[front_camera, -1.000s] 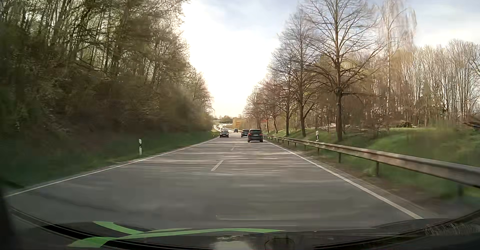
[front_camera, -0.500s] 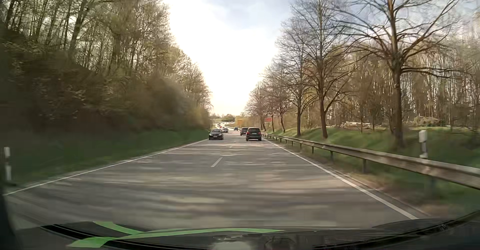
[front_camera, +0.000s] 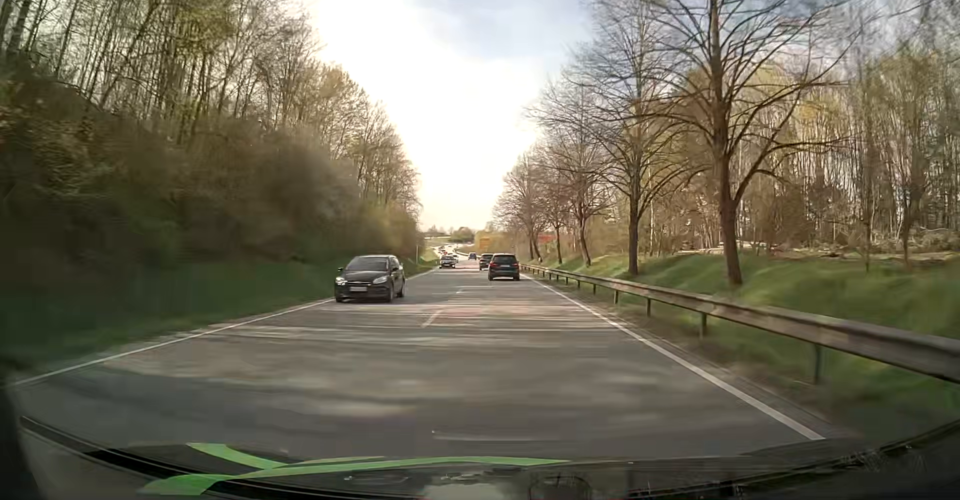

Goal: Follow the waypoints while adhering to traffic rules and regulations

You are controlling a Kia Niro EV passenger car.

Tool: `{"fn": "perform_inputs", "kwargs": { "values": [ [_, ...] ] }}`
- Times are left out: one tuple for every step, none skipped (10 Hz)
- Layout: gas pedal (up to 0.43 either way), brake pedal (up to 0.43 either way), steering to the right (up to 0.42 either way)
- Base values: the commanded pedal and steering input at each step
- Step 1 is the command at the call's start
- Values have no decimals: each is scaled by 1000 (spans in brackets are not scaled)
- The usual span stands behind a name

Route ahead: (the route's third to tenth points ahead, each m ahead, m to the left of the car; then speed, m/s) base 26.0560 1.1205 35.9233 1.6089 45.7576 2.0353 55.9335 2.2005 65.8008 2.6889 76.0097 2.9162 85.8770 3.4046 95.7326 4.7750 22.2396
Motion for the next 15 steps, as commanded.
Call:
{"fn": "perform_inputs", "kwargs": {
  "values": [
    [39,0,-6],
    [39,0,-7],
    [39,0,-7],
    [39,0,-7],
    [39,0,-7],
    [39,0,-7],
    [39,0,-7],
    [39,0,-7],
    [39,0,-7],
    [39,0,-7],
    [59,0,-7],
    [67,0,-7],
    [79,0,-7],
    [87,0,-7],
    [110,0,-7]
  ]
}}
